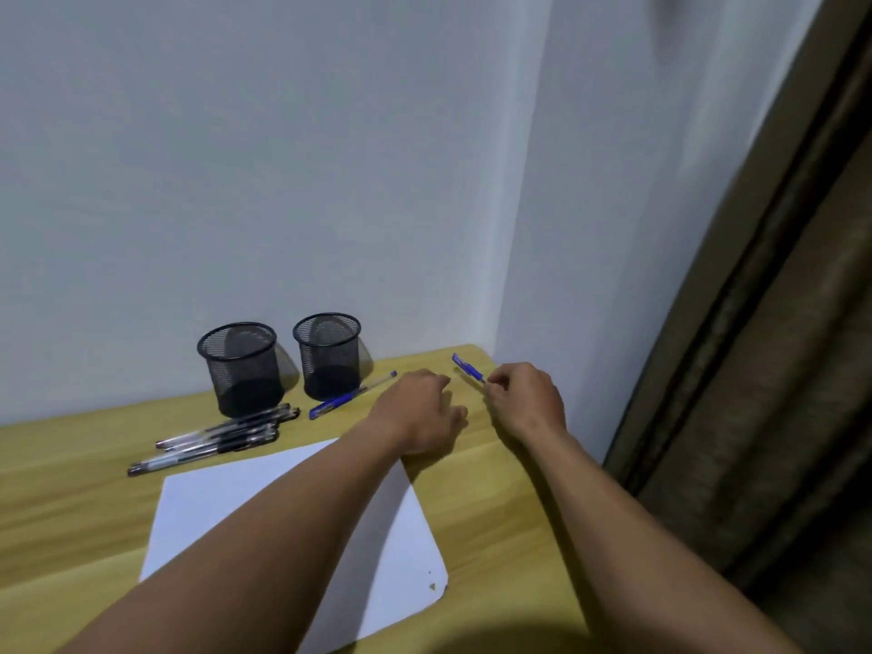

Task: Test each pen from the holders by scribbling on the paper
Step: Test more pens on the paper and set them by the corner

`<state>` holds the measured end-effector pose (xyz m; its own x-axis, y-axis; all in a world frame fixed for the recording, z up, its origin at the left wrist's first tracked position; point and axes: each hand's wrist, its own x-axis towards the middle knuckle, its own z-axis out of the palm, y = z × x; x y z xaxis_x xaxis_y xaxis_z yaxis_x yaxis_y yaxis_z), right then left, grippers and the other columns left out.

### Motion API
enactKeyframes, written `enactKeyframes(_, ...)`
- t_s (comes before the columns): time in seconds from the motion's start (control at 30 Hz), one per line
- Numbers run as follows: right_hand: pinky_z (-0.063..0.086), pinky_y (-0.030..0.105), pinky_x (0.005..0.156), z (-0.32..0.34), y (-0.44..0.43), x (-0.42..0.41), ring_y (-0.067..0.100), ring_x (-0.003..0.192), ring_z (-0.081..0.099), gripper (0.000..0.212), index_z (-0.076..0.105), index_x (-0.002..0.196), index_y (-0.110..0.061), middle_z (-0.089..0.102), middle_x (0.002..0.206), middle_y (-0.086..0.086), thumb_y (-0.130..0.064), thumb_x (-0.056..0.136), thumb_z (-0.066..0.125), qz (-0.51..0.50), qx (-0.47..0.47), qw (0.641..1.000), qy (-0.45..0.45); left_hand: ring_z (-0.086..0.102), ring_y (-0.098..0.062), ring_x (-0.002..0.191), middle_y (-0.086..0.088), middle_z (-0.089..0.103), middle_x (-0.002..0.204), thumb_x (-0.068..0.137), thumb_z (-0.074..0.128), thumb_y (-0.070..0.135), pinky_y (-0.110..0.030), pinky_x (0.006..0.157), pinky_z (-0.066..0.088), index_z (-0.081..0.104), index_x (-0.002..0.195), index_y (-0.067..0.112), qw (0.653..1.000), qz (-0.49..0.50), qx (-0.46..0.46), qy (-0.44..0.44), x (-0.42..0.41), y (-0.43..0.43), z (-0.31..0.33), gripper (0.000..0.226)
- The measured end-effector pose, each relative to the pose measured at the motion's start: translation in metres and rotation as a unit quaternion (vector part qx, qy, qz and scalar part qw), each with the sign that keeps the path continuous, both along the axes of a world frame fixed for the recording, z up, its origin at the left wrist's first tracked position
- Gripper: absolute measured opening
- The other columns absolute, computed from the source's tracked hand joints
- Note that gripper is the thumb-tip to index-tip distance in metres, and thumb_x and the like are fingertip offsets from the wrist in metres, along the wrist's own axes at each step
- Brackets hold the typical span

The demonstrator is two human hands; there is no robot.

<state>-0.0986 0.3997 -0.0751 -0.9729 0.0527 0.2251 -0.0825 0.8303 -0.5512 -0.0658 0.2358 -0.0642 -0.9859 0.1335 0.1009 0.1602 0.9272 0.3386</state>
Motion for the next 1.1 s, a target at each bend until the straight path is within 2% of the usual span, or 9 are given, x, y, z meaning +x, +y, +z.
enactKeyframes(0.13, 0.057, 0.037, 0.083, -0.013, -0.003, -0.026, 0.028, 0.099, 0.069, 0.02, 0.079, 0.105, -0.019, 0.077, 0.107, 0.006, -0.027, 0.096, 0.062, 0.001, 0.021, 1.0, -0.011, 0.052, -0.031, 0.116, -0.01, 0.057, 0.123, 0.087, 0.051, 0.062, -0.047, 0.096, 0.048, 0.059, 0.115, 0.017, 0.997, -0.016, -0.058, -0.047, -0.026, 0.006, -0.015, 0.053)
enactKeyframes(0.3, 0.057, 0.039, 0.082, -0.021, -0.005, -0.038, 0.027, 0.098, 0.068, 0.023, 0.079, 0.103, -0.019, 0.076, 0.105, 0.005, -0.032, 0.095, 0.062, 0.0, 0.038, 0.999, -0.006, 0.05, -0.03, 0.111, -0.005, 0.059, 0.11, 0.085, 0.042, 0.07, -0.046, 0.091, 0.046, 0.057, 0.099, 0.024, 0.995, -0.021, -0.093, -0.019, -0.034, 0.003, -0.028, 0.05)
enactKeyframes(0.4, 0.057, 0.041, 0.086, -0.021, -0.002, -0.037, 0.026, 0.102, 0.068, 0.026, 0.077, 0.109, -0.021, 0.076, 0.11, 0.003, -0.036, 0.093, 0.063, 0.014, 0.036, 0.999, -0.001, 0.051, -0.03, 0.108, -0.004, 0.058, 0.105, 0.084, 0.041, 0.071, -0.046, 0.089, 0.045, 0.047, 0.087, 0.029, 0.995, -0.023, -0.093, -0.005, -0.032, 0.001, -0.03, 0.043)
enactKeyframes(0.5, 0.057, 0.041, 0.087, -0.017, 0.0, -0.032, 0.024, 0.106, 0.067, 0.034, 0.073, 0.12, -0.02, 0.074, 0.115, 0.003, -0.038, 0.093, 0.065, 0.026, 0.04, 0.999, -0.004, 0.053, -0.029, 0.11, -0.004, 0.061, 0.111, 0.084, 0.047, 0.068, -0.045, 0.089, 0.047, 0.054, 0.09, 0.025, 0.997, -0.023, -0.068, -0.016, -0.03, 0.0, -0.026, 0.044)
enactKeyframes(0.6, 0.056, 0.042, 0.089, -0.008, -0.004, -0.027, 0.026, 0.113, 0.063, 0.037, 0.071, 0.125, -0.016, 0.073, 0.119, 0.005, -0.035, 0.093, 0.065, 0.043, 0.051, 0.997, 0.023, 0.055, -0.027, 0.12, -0.005, 0.061, 0.129, 0.088, 0.055, 0.057, -0.039, 0.097, 0.047, 0.061, 0.127, 0.021, 1.0, -0.009, 0.001, 0.008, -0.021, -0.007, -0.019, 0.054)
enactKeyframes(0.67, 0.056, 0.043, 0.09, -0.001, -0.013, -0.023, 0.027, 0.113, 0.063, 0.034, 0.071, 0.123, -0.014, 0.073, 0.118, 0.006, -0.032, 0.095, 0.063, 0.073, 0.053, 0.995, 0.043, 0.056, -0.024, 0.121, -0.004, 0.062, 0.131, 0.089, 0.058, 0.05, -0.036, 0.098, 0.047, 0.059, 0.133, 0.022, 0.998, 0.009, 0.022, 0.055, -0.01, -0.017, -0.014, 0.053)
enactKeyframes(0.87, 0.048, 0.037, 0.102, 0.007, -0.071, -0.015, 0.029, 0.129, 0.056, 0.036, 0.066, 0.131, -0.019, 0.068, 0.133, 0.008, -0.023, 0.097, 0.056, 0.203, 0.078, 0.976, 0.024, 0.064, -0.027, 0.107, -0.005, 0.072, 0.11, 0.088, 0.062, 0.029, -0.035, 0.083, 0.052, 0.071, 0.113, 0.02, 0.983, 0.111, 0.023, 0.142, 0.02, -0.066, -0.01, 0.029)
enactKeyframes(0.97, 0.045, 0.035, 0.102, 0.001, -0.097, -0.018, 0.032, 0.132, 0.054, 0.039, 0.062, 0.137, -0.016, 0.065, 0.136, 0.013, -0.018, 0.099, 0.051, 0.245, 0.115, 0.963, 0.003, 0.065, -0.037, 0.087, -0.011, 0.071, 0.09, 0.082, 0.059, 0.019, -0.036, 0.067, 0.05, 0.071, 0.095, 0.019, 0.976, 0.178, -0.004, 0.124, 0.031, -0.09, -0.011, 0.018)
enactKeyframes(1.1, 0.051, 0.043, 0.1, -0.007, -0.118, -0.025, 0.037, 0.125, 0.059, 0.042, 0.065, 0.133, -0.014, 0.067, 0.132, 0.016, -0.008, 0.095, 0.048, 0.268, 0.157, 0.95, -0.012, 0.062, -0.041, 0.081, -0.018, 0.068, 0.09, 0.084, 0.053, 0.01, -0.041, 0.067, 0.05, 0.07, 0.095, 0.012, 0.973, 0.202, -0.049, 0.104, 0.035, -0.101, -0.016, 0.021)
